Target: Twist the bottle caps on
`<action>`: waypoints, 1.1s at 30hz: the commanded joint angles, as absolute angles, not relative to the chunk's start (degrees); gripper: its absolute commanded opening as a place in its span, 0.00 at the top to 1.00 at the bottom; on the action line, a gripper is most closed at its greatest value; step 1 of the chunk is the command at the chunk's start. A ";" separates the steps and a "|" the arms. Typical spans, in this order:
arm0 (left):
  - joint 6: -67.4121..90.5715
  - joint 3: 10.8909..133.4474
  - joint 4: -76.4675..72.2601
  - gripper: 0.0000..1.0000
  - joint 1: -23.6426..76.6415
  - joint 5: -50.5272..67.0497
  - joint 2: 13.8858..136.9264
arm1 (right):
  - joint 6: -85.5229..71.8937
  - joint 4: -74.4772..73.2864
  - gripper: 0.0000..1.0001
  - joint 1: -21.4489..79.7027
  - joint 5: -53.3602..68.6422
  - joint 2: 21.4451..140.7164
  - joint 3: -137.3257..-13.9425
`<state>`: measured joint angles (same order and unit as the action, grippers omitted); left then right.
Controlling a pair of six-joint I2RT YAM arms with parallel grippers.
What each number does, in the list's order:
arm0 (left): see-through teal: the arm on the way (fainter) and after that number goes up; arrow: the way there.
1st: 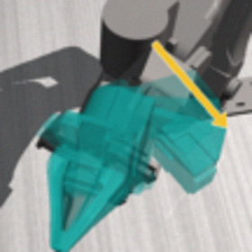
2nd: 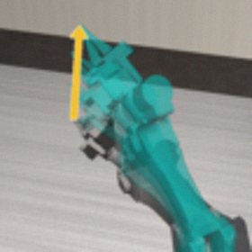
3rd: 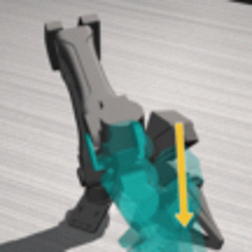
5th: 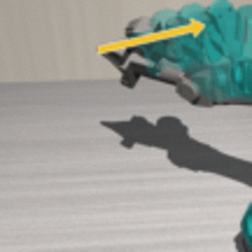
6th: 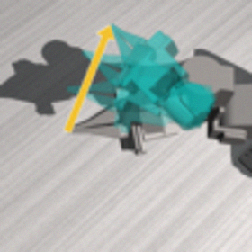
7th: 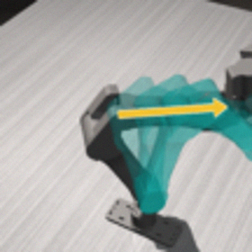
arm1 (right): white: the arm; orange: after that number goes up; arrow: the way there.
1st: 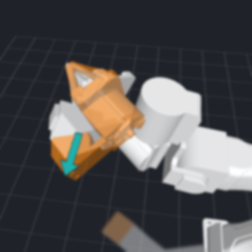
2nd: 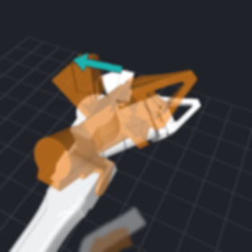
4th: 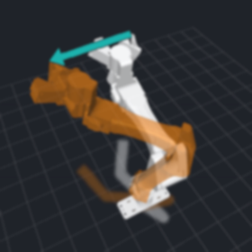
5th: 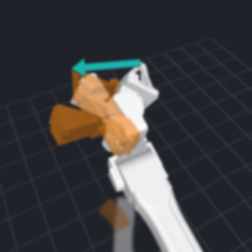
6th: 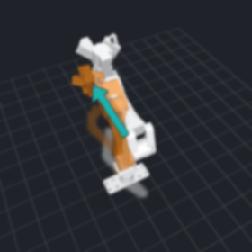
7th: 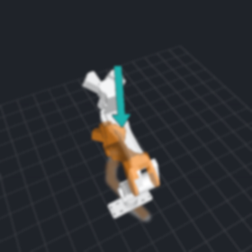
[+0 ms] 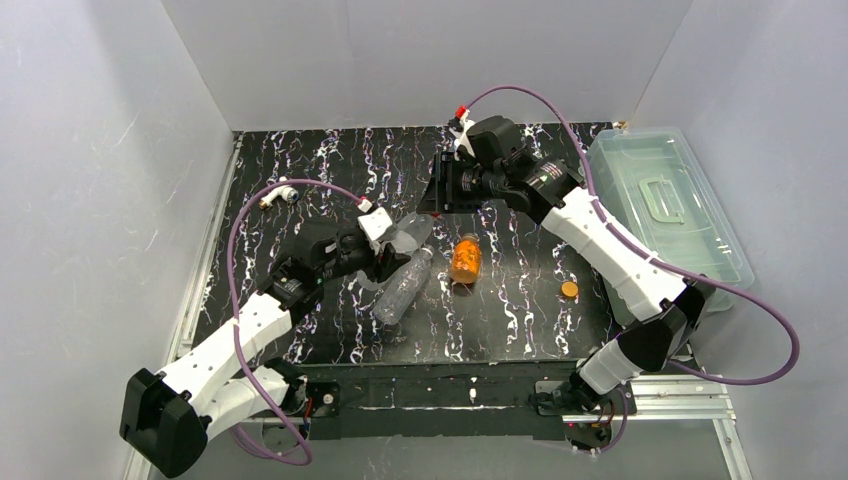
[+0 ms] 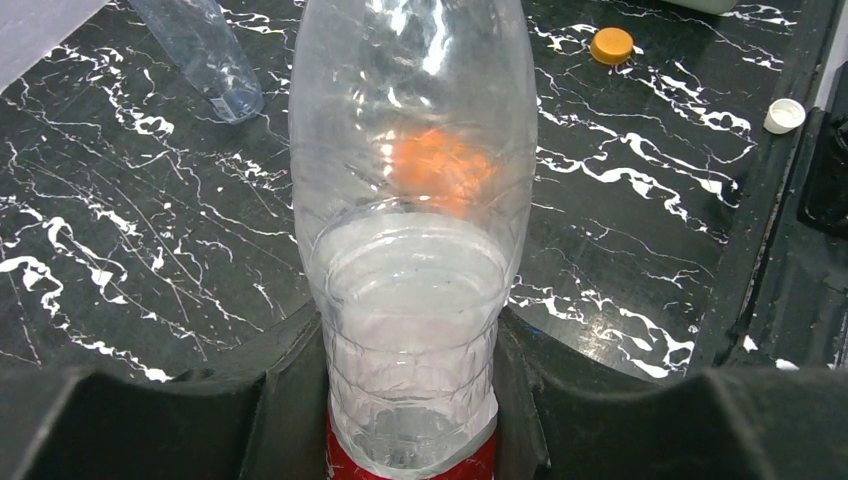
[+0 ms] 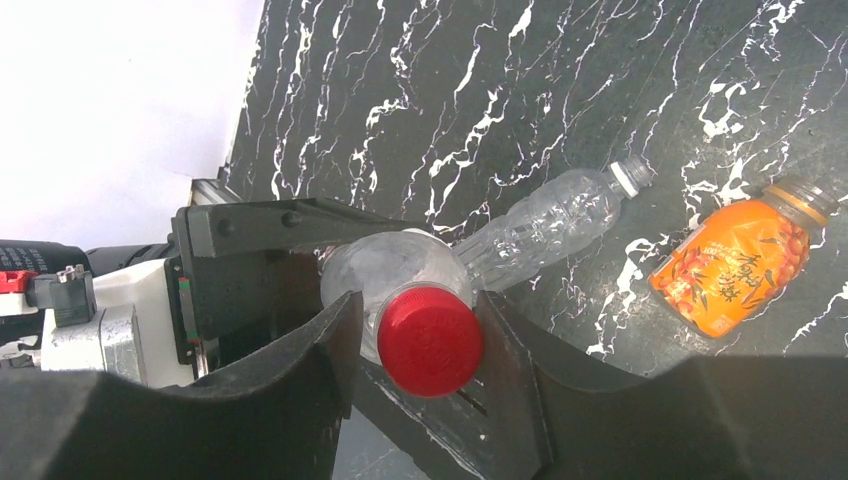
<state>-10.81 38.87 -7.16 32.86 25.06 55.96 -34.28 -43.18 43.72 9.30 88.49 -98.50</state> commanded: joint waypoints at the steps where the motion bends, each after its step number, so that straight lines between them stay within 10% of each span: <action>1: -9.25 39.44 -7.89 1.00 32.01 27.80 55.39 | -34.44 -40.29 0.48 44.21 7.23 85.46 -98.01; 11: -7.30 39.18 -8.87 0.94 31.60 27.90 55.93 | -34.86 -39.89 0.86 44.13 6.48 85.72 -99.14; 15: -3.43 39.67 -9.00 0.10 31.55 22.41 55.39 | -32.28 -42.17 0.96 44.16 3.77 88.17 -103.72; 16: -2.64 39.76 -8.97 0.03 31.49 20.41 55.08 | -31.08 -42.82 0.96 44.15 2.46 89.08 -105.22; 33: 2.33 50.27 17.09 0.02 30.94 -5.46 51.42 | -3.18 -42.95 0.96 43.93 -18.52 121.37 -137.62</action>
<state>2.00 49.23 10.22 31.22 0.84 53.58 -10.13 -45.23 44.01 -13.28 117.84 -131.52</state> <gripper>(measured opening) 0.982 0.457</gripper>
